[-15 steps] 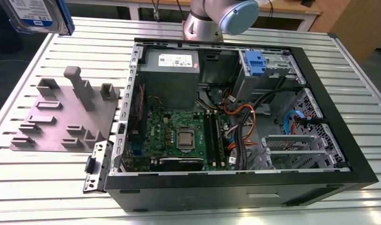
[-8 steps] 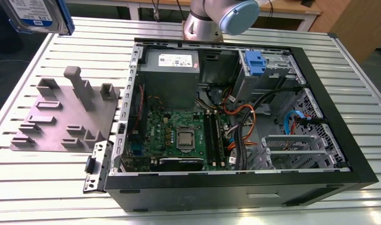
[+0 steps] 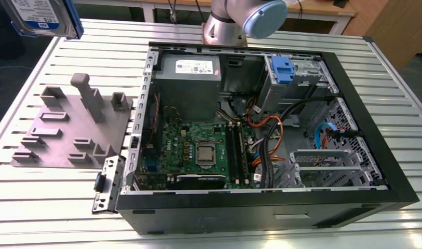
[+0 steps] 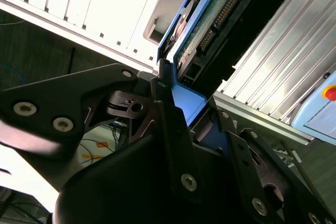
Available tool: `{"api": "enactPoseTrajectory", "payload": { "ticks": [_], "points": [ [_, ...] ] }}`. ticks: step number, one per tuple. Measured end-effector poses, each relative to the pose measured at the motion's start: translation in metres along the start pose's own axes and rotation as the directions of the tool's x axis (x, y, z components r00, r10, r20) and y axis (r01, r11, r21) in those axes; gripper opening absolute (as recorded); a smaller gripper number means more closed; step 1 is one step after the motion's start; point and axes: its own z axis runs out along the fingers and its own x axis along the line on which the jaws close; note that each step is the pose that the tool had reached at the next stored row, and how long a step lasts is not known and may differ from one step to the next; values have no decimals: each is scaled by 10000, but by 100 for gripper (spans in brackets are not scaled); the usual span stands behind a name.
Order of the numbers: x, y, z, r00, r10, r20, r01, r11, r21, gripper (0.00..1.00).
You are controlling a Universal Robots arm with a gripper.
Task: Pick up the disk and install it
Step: 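Pick up the disk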
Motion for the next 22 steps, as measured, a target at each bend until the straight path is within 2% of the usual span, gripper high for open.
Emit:
{"api": "enactPoseTrajectory", "payload": {
  "ticks": [6,16,22],
  "points": [
    [0,-5,0,10000,-1,0,1,10000,0,36],
    [0,-47,0,10000,-1,-1,1,10000,1,36],
    [58,-57,-1,10000,0,-3,0,10000,0,36]
  ]
}}
